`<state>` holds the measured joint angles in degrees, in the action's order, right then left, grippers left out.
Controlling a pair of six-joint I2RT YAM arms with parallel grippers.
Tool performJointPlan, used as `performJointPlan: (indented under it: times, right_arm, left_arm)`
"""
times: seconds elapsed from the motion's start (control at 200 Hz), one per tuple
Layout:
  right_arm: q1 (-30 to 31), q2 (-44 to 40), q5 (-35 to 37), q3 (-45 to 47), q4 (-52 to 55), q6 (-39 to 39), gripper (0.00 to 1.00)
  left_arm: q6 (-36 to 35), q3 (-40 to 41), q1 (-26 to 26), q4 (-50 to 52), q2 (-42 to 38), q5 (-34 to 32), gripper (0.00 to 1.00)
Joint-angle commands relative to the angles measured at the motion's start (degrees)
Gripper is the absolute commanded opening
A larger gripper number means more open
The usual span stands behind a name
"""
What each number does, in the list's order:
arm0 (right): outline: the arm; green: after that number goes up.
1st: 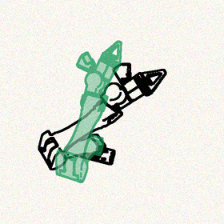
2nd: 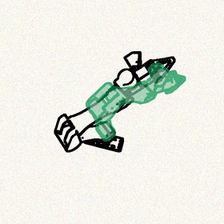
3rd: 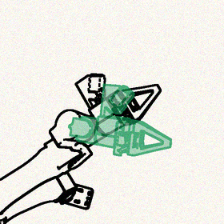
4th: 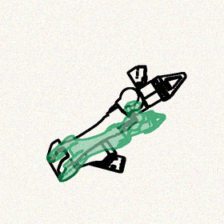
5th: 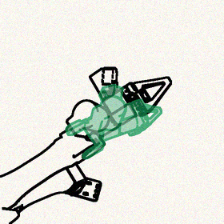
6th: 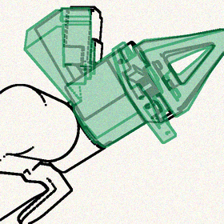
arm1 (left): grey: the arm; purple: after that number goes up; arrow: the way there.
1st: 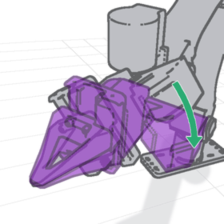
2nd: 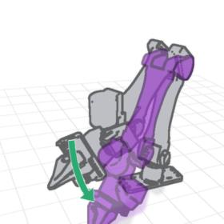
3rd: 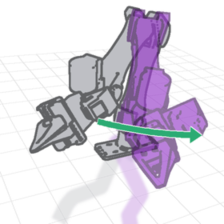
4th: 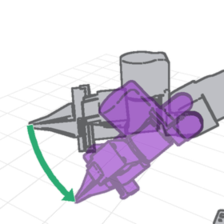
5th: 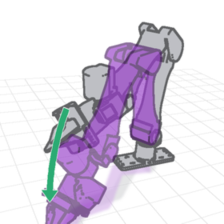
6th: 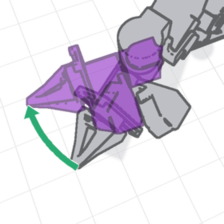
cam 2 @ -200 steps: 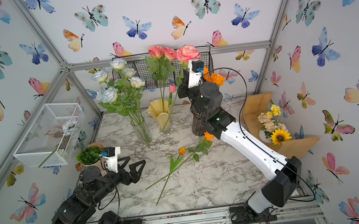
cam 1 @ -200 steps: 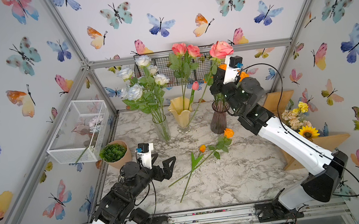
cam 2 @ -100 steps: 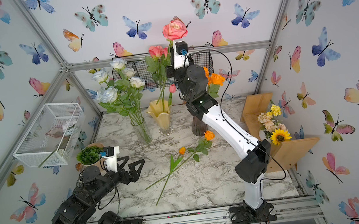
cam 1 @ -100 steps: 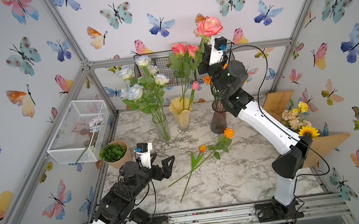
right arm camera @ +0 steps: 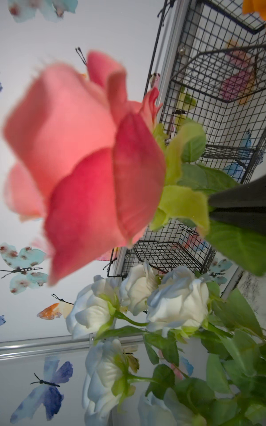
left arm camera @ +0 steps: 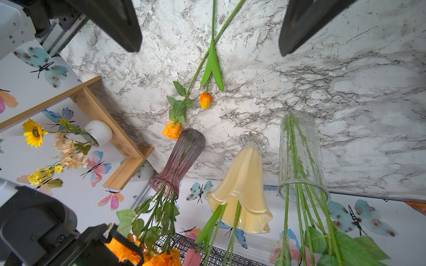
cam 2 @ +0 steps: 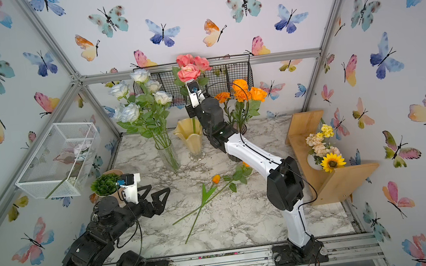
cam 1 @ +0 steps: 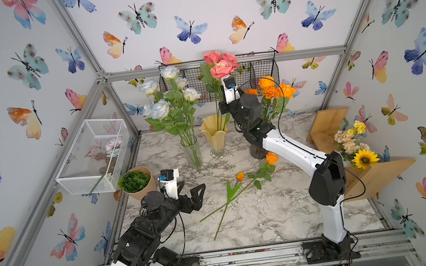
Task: Arrange the flowers in different vases according to their colors
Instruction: Insert the flower into the vase, then pick up the flower at the center of the board.
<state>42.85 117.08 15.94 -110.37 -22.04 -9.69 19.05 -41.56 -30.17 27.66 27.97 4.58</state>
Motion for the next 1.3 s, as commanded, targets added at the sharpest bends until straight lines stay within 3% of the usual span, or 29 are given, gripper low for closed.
performJointPlan:
  times: [0.0,0.125,0.205,0.245,0.295,0.435,0.616,0.856,1.126,1.291]
  right_arm:
    - [0.65,2.14,-1.10,-3.07,1.51,-0.71,0.06]
    - [0.74,4.68,-0.30,-8.69,8.24,0.35,0.42]
    - [0.83,4.23,0.52,-10.35,10.70,1.02,0.54]
    - [0.92,3.56,0.96,-10.53,11.40,1.40,0.64]
    - [0.92,2.62,1.36,-10.99,13.01,1.90,0.69]
    - [0.92,-0.69,2.59,-13.09,19.58,5.61,0.72]
    - [0.92,-7.80,3.96,-11.17,26.62,13.70,0.83]
    - [0.92,-19.48,5.44,-4.57,38.47,23.44,0.82]
    - [0.92,-36.13,6.40,12.82,51.90,39.35,0.75]
    - [0.88,-41.61,4.42,23.53,59.83,48.02,0.72]
  left_arm:
    - [-0.85,0.51,0.54,-1.12,-0.37,1.92,0.99]
    - [-0.85,0.52,0.55,-1.12,-0.55,1.84,0.99]
    - [-0.86,0.60,0.55,-1.12,-0.63,1.96,0.99]
    - [-0.85,0.57,0.62,-1.14,-0.61,2.01,0.99]
    - [-0.94,0.60,0.62,-1.20,-0.56,2.04,0.99]
    - [-0.94,0.54,1.05,-1.20,-0.54,2.24,0.99]
    - [-1.12,0.60,1.26,-1.29,-0.47,2.65,0.99]
    - [-1.23,0.51,1.35,-1.29,0.19,3.28,0.99]
    - [-1.21,0.51,1.35,-1.29,1.44,3.71,0.99]
    - [-1.21,0.49,1.35,-1.22,1.65,3.73,1.00]
